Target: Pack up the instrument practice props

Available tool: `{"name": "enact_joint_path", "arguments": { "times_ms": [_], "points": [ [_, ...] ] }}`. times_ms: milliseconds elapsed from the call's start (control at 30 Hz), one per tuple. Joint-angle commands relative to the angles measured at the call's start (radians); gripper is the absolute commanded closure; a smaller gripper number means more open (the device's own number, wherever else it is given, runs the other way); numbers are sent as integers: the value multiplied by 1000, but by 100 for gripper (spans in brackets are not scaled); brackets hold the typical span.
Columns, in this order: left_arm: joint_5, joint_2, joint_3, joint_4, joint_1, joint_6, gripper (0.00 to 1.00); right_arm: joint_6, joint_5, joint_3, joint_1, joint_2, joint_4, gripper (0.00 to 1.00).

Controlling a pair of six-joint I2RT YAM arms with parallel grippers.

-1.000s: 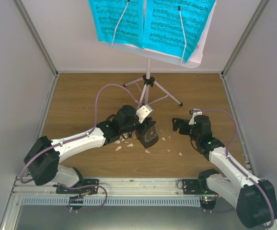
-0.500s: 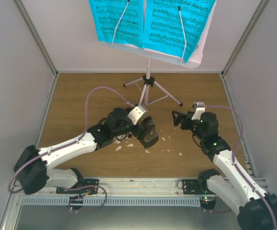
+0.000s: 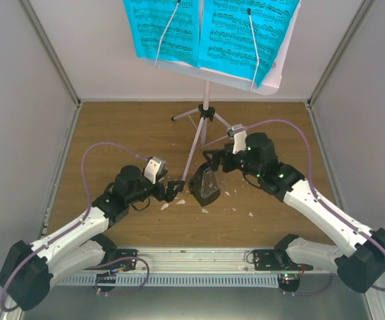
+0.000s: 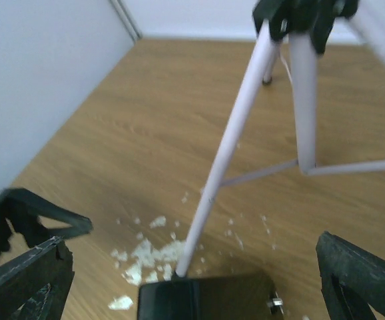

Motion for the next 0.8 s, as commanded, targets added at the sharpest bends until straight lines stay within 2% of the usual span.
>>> {"name": "enact_joint_path", "arguments": {
  "times_ms": [0, 267, 367, 600, 767],
  "points": [
    [52, -60, -49, 40, 20, -63, 2, -63, 71, 18, 74, 56, -113, 0],
    [65, -36, -74, 71, 22, -63, 9, -115, 193, 18, 209, 136, -151, 1],
    [78, -19, -73, 81, 22, -57, 10, -152, 218, 25, 223, 175, -144, 12],
    [94, -30, -85, 87, 22, -29, 13, -218, 284, 46, 234, 245, -138, 23],
    [85, -29, -133, 143, -5, 13, 16, -200, 288, 45, 234, 251, -130, 32]
  ]
}}
